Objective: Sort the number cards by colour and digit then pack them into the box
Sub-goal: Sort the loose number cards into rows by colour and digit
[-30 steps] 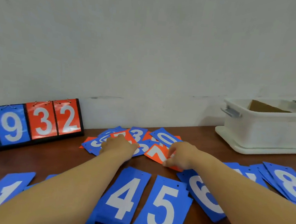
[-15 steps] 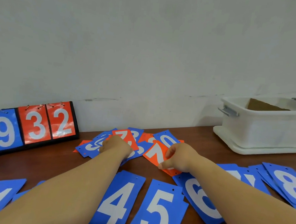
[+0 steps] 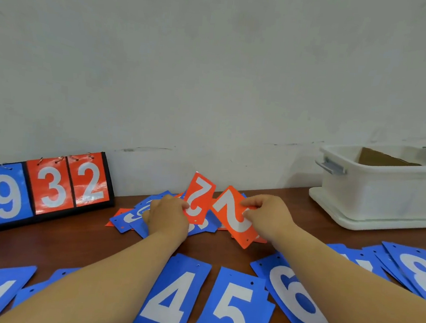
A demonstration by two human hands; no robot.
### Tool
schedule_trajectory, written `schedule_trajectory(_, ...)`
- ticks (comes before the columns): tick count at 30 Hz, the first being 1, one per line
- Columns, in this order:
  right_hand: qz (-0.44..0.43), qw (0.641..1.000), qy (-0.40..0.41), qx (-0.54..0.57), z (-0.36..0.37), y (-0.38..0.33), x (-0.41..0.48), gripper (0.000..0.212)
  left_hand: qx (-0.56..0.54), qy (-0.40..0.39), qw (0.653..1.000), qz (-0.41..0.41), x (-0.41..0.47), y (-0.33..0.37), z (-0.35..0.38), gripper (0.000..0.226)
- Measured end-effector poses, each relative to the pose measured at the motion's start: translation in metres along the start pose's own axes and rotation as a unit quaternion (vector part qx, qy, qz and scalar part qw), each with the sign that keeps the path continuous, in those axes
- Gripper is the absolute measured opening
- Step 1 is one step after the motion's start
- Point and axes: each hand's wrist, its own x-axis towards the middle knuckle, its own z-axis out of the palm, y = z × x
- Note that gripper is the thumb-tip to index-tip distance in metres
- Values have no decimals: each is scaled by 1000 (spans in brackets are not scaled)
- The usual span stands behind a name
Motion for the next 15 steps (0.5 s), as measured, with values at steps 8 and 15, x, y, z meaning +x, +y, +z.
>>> schedule_trajectory(8, 49, 991, 46, 117, -7, -12, -6, 29, -268, 35, 963, 21, -5, 11, -27, 33)
schedule_trajectory(15, 58, 946, 64, 312, -27, -63, -67, 20, -425, 34, 904, -35, -60, 24, -118, 48)
